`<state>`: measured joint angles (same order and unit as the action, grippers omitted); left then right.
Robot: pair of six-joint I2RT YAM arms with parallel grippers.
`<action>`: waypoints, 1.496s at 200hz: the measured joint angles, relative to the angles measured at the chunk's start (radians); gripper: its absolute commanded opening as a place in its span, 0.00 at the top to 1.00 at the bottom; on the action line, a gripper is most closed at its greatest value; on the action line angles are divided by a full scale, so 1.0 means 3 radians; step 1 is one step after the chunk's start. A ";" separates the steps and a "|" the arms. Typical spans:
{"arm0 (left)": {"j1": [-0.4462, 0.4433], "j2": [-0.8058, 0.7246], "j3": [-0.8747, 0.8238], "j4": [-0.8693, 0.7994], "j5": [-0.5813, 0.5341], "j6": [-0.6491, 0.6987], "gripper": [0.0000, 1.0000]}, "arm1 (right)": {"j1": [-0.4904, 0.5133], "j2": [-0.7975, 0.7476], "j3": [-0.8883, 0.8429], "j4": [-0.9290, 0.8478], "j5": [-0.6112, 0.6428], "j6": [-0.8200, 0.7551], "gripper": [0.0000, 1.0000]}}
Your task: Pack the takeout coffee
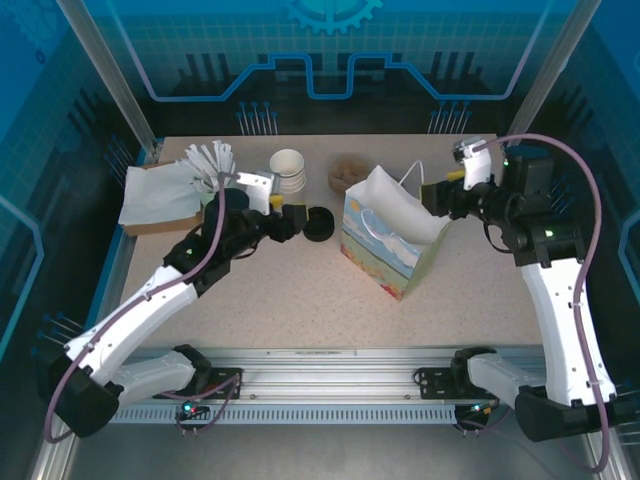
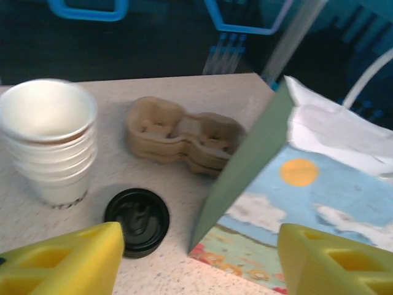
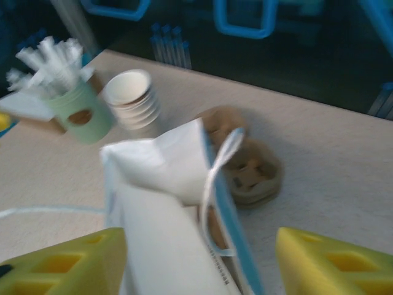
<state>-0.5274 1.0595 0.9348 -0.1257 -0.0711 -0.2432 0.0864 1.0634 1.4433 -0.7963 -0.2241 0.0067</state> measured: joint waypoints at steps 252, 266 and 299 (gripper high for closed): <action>0.1837 0.1058 -0.1815 0.2510 -0.0426 0.0498 0.01 | -0.0495 0.0819 -0.3449 0.4309 0.1072 0.0287 0.04; 0.1839 0.1057 -0.1815 0.2558 -0.0385 0.0500 0.01 | -0.0415 0.0824 -0.3468 0.4388 0.1071 0.0286 0.04; 0.1839 0.0989 -0.1816 0.2555 -0.0346 0.0613 0.01 | -0.0301 0.0977 -0.3503 0.4809 0.1100 0.0282 0.04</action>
<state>0.0242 1.3563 0.3901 0.6407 -0.1749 -0.0593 -0.0040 1.3563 0.3923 0.6464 0.1059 0.0914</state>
